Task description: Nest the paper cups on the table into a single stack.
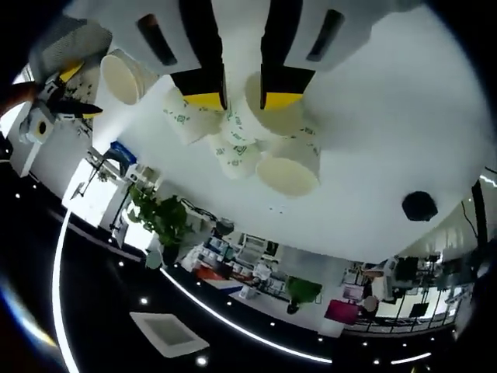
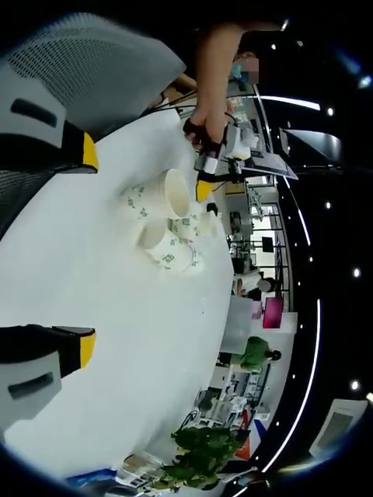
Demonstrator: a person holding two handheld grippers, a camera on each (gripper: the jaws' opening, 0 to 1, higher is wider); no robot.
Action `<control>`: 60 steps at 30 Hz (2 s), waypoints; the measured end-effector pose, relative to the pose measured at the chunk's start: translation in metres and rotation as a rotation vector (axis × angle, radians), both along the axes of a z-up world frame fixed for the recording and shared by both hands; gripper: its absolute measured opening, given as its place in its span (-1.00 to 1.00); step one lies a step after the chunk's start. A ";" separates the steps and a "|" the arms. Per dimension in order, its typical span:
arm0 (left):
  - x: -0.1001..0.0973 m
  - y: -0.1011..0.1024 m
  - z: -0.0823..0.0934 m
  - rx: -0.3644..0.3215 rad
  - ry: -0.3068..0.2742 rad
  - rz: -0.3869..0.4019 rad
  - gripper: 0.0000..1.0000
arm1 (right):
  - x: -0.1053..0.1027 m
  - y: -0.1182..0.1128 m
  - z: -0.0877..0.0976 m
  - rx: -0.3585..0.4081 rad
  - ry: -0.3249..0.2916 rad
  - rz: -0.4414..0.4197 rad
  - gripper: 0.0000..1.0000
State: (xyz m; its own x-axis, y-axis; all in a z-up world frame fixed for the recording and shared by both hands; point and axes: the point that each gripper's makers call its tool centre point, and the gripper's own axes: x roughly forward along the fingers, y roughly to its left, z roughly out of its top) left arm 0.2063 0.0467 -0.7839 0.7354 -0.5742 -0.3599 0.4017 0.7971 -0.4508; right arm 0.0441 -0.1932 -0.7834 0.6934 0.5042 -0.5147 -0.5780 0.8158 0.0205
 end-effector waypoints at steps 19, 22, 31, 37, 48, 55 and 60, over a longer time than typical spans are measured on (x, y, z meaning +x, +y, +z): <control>0.009 -0.011 -0.002 -0.187 0.044 0.055 -0.98 | 0.000 -0.001 0.000 0.004 0.000 -0.004 0.62; 0.007 -0.010 0.000 -0.210 0.046 0.052 -1.00 | 0.000 -0.001 -0.001 0.004 0.001 -0.002 0.61; -0.005 -0.012 0.007 -0.219 0.043 0.029 -1.00 | 0.000 -0.001 -0.001 0.005 0.001 0.000 0.60; -0.008 -0.004 0.018 -0.178 0.012 0.021 -1.00 | 0.000 -0.001 -0.001 0.005 0.001 0.000 0.60; -0.016 0.000 0.042 -0.102 -0.037 -0.008 -1.00 | 0.000 0.000 0.001 0.003 -0.013 0.007 0.65; -0.018 0.006 0.059 -0.080 -0.054 -0.016 -1.00 | 0.001 0.002 0.004 0.004 -0.027 0.014 0.71; -0.022 0.004 0.077 -0.058 -0.078 -0.044 -1.00 | 0.001 0.003 0.004 0.005 -0.032 0.019 0.73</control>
State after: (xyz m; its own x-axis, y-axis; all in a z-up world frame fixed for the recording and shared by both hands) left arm 0.1845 0.0508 -0.7074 0.7331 -0.6251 -0.2679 0.4716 0.7511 -0.4621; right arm 0.0448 -0.1904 -0.7790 0.6998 0.5203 -0.4895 -0.5941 0.8044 0.0056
